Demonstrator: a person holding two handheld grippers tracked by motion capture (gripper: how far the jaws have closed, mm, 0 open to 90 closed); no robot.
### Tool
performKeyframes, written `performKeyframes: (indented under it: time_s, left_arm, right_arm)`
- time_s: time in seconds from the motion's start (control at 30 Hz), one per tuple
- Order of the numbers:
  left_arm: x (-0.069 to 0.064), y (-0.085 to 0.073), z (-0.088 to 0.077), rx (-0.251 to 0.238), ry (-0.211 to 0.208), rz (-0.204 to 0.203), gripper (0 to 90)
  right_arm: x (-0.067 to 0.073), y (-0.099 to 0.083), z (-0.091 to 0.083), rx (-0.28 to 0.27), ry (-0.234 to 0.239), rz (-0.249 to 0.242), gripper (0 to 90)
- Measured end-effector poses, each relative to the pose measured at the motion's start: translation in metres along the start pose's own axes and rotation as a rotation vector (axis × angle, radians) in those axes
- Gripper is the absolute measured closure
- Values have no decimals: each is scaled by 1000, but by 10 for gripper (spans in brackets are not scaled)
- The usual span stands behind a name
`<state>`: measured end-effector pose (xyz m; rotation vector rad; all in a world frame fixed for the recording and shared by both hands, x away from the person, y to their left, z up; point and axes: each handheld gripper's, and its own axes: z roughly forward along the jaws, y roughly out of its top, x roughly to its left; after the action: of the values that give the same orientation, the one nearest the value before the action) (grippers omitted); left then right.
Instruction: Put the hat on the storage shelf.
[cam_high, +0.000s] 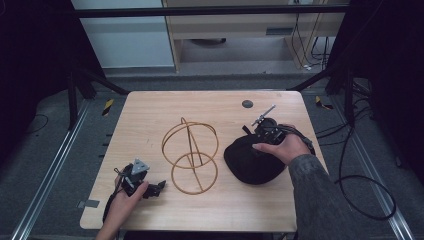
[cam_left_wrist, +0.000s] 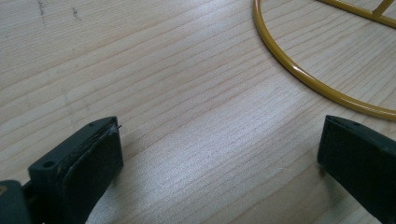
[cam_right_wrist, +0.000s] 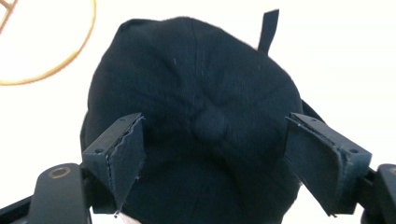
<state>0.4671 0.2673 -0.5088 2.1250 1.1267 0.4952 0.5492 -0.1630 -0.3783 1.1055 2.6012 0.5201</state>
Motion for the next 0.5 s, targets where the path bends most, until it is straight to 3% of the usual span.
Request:
performKeyframes:
  time_s: [0.37, 0.5]
  left_arm:
    - [0, 1, 0, 4, -4, 4, 0]
    - [0, 1, 1, 2, -5, 4, 0]
  right_arm:
    - [0, 11, 11, 46, 44, 2, 286]
    - [1, 14, 17, 78, 47, -7, 382]
